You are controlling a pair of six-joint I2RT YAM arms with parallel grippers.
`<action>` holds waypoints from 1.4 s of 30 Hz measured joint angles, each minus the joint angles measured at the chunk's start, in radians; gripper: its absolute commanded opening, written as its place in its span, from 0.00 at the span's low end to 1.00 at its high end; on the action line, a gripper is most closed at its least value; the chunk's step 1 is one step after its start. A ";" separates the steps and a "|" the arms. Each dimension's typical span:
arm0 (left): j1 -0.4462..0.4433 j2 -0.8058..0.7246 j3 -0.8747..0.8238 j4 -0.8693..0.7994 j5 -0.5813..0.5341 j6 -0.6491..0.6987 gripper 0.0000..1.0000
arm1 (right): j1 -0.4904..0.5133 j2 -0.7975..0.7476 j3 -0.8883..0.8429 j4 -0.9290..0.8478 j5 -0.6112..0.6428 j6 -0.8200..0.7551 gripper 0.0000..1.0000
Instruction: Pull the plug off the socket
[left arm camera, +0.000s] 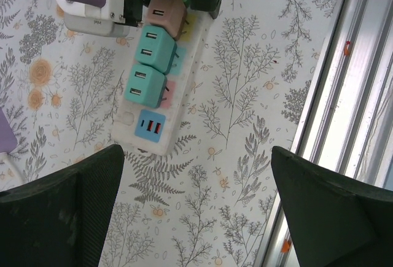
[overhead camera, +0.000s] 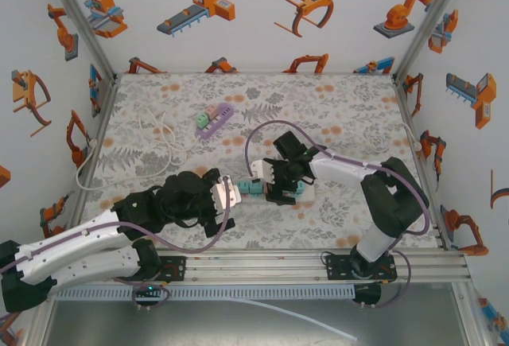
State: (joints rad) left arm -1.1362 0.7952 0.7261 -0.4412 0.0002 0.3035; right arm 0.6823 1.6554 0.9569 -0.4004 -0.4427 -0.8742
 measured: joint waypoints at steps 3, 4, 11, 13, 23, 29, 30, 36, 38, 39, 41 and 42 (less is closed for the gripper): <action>0.000 -0.004 -0.003 0.004 -0.003 0.000 0.97 | 0.000 -0.033 0.001 0.002 -0.012 -0.010 0.86; 0.000 -0.006 -0.005 0.006 -0.003 0.000 0.97 | 0.000 -0.048 0.001 0.001 -0.014 -0.014 0.86; 0.005 -0.032 -0.034 0.051 -0.032 -0.007 0.97 | -0.011 -0.224 0.001 -0.014 -0.037 -0.029 0.84; 0.026 -0.042 -0.056 0.086 -0.032 -0.026 0.97 | -0.036 -0.291 0.000 -0.019 -0.054 -0.029 0.84; 0.238 -0.047 -0.198 0.306 0.074 -0.169 0.97 | -0.197 -0.438 -0.095 -0.110 -0.093 -0.035 0.75; 0.326 0.040 -0.233 0.378 0.085 -0.246 0.97 | -0.201 -0.364 -0.113 -0.134 -0.100 -0.044 0.67; 0.330 0.054 -0.240 0.397 0.080 -0.264 0.97 | -0.201 -0.349 -0.113 -0.130 -0.100 -0.046 0.65; 0.351 0.135 -0.256 0.466 -0.002 -0.421 0.94 | -0.201 -0.279 -0.119 -0.073 -0.116 -0.055 0.48; 0.374 0.161 -0.256 0.470 -0.029 -0.489 0.91 | -0.201 -0.261 -0.119 -0.061 -0.120 -0.058 0.44; 0.384 0.176 -0.256 0.469 -0.037 -0.521 0.89 | -0.201 -0.256 -0.119 -0.059 -0.123 -0.059 0.42; 0.401 0.212 -0.253 0.464 -0.049 -0.581 0.85 | -0.201 -0.255 -0.119 -0.058 -0.127 -0.062 0.38; 0.404 0.232 -0.249 0.458 -0.053 -0.605 0.83 | -0.201 -0.255 -0.119 -0.056 -0.130 -0.062 0.36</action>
State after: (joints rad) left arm -0.7319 1.0275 0.4767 0.0170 -0.0528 -0.3016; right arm 0.4808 1.4006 0.8383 -0.4568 -0.5728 -0.9363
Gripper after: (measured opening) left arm 0.862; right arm 0.387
